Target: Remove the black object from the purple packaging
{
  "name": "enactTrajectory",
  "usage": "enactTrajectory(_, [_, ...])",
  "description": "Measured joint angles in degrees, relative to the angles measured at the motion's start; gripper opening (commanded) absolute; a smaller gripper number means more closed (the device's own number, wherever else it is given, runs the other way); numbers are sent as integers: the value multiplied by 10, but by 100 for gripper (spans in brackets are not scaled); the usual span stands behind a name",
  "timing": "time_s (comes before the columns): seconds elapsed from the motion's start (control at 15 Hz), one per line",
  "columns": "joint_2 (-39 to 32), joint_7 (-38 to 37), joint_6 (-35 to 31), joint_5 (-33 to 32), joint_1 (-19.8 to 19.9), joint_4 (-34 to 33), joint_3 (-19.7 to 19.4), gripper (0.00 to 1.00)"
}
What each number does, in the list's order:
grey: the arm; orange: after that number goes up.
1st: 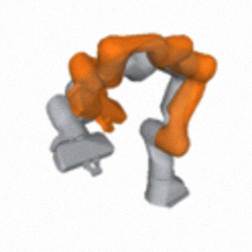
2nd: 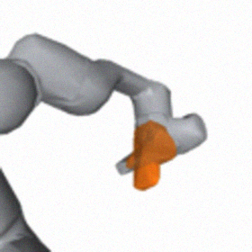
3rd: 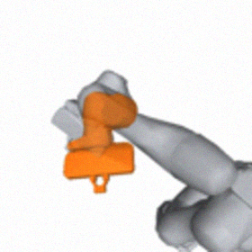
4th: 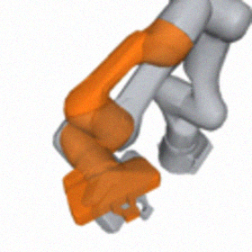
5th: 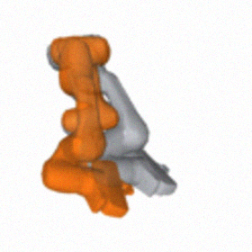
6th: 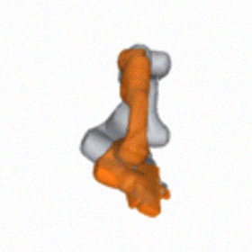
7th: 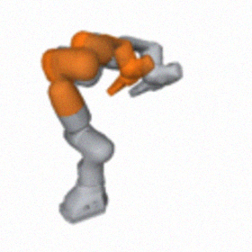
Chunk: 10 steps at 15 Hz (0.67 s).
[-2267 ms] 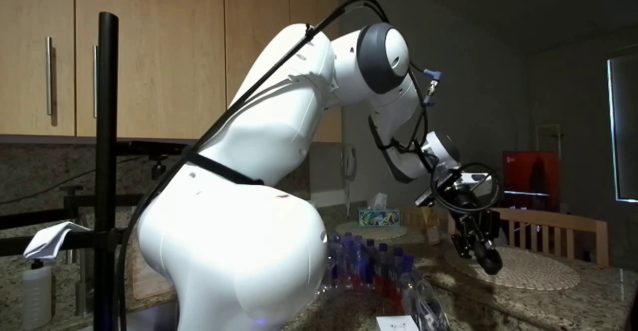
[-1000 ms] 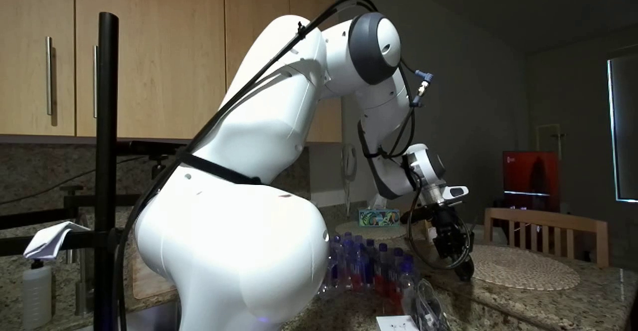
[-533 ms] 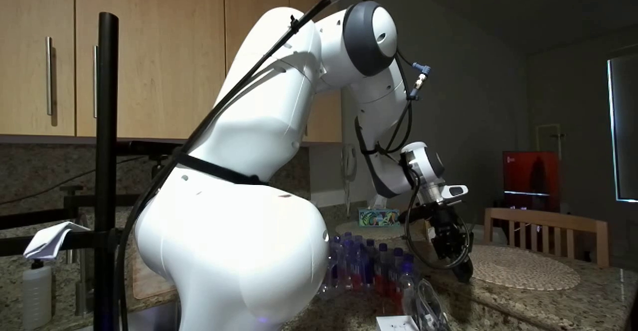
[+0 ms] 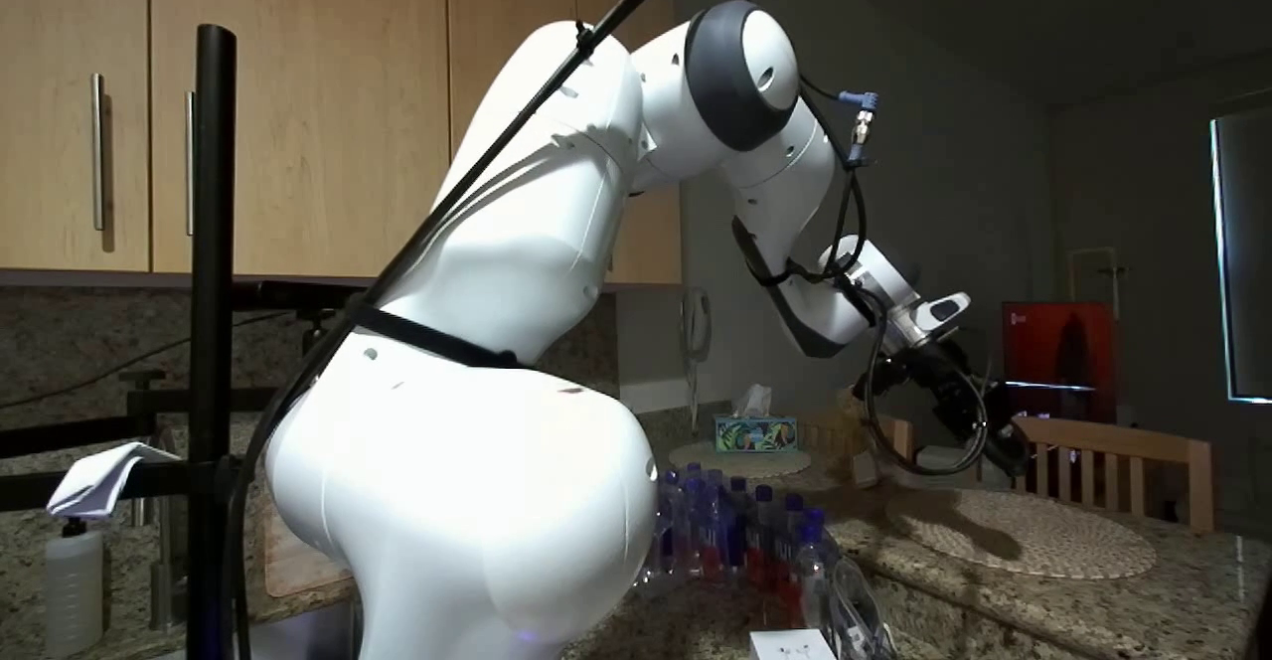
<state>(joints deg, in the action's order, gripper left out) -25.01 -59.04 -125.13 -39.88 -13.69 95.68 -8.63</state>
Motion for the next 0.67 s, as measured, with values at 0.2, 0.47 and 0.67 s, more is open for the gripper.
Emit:
enactTrajectory(0.2, [-46,-2,39,1,5,-63,1,6])
enactTrajectory(0.47, [-122,-2,62,4,9,-130,2,6])
enactTrajectory(0.67, [-166,-2,71,9,9,-168,3,6])
